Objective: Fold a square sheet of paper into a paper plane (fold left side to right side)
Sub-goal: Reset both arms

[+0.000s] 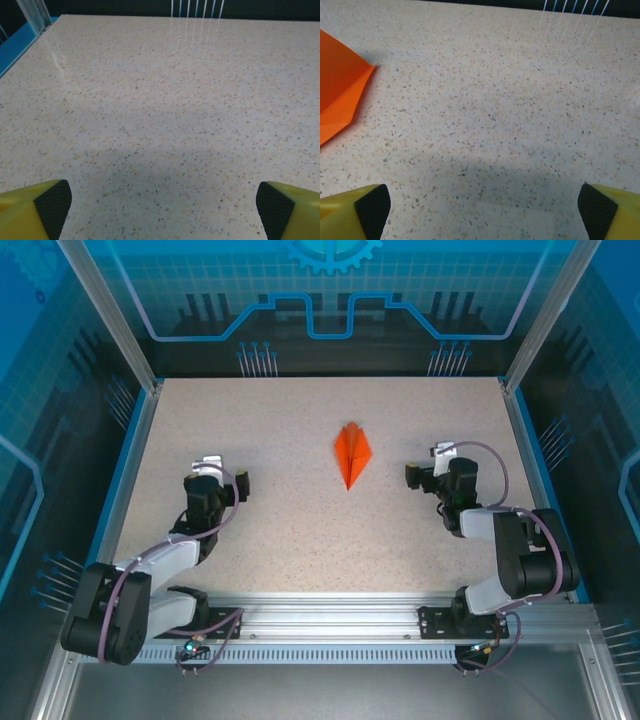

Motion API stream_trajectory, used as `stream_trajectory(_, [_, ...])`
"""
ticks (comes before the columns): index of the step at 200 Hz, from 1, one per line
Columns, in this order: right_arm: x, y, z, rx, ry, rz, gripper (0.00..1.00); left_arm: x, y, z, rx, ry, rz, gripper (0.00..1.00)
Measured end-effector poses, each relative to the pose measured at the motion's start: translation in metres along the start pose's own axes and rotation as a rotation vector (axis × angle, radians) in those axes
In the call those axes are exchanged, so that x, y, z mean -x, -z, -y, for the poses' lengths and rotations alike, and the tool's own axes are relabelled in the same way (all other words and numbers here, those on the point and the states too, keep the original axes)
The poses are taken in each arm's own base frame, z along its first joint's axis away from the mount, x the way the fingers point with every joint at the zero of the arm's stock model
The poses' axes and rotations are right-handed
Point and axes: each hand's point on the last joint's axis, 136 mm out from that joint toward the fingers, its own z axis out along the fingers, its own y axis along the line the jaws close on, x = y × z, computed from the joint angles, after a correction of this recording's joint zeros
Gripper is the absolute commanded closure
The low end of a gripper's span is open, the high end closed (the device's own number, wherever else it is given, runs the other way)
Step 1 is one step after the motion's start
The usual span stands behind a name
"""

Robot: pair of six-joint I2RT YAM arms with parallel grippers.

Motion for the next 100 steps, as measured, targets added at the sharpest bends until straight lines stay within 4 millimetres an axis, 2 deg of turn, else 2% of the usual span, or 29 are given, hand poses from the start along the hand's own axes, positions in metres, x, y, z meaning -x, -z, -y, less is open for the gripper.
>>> stream_trajectory(66, [0.004, 0.0, 0.0, -0.001, 0.011, 0.018, 0.0, 0.002, -0.011, 0.023, -0.143, -0.049, 0.044, 0.01])
stream_trajectory(100, [0.005, 0.0, 0.0, 0.0, 0.016, 0.018, 0.0, 0.002, -0.018, 0.025, -0.166, -0.061, 0.069, 0.01])
